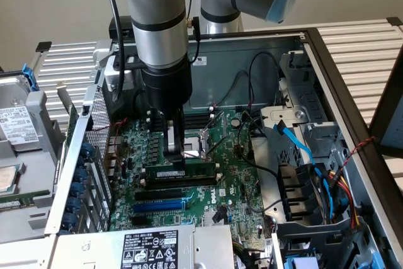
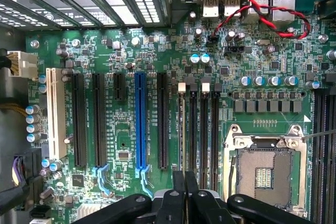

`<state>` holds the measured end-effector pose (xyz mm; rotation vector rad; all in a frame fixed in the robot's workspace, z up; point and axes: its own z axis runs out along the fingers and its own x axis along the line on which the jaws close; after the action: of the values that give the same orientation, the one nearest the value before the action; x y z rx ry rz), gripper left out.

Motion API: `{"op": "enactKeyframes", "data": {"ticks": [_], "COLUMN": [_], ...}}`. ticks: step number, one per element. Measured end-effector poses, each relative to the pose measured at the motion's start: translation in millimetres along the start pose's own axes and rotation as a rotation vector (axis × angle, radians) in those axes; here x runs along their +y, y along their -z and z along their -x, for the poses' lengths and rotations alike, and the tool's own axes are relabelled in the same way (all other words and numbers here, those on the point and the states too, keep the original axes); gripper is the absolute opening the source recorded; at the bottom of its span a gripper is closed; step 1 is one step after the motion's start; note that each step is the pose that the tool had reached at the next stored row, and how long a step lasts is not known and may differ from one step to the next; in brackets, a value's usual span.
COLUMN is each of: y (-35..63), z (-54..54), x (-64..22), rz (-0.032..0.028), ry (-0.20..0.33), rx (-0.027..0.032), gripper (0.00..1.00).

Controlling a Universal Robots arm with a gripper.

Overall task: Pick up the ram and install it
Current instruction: 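Insert the ram into the slot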

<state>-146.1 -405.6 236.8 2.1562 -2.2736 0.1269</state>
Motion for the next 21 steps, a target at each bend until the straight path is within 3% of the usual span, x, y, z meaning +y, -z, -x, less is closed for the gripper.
{"op": "enactKeyframes", "data": {"ticks": [21], "y": [-1.7], "z": [0.2], "x": [1.1], "rz": [0.002], "ry": [0.0], "rx": [-0.0012], "gripper": [0.12]}}
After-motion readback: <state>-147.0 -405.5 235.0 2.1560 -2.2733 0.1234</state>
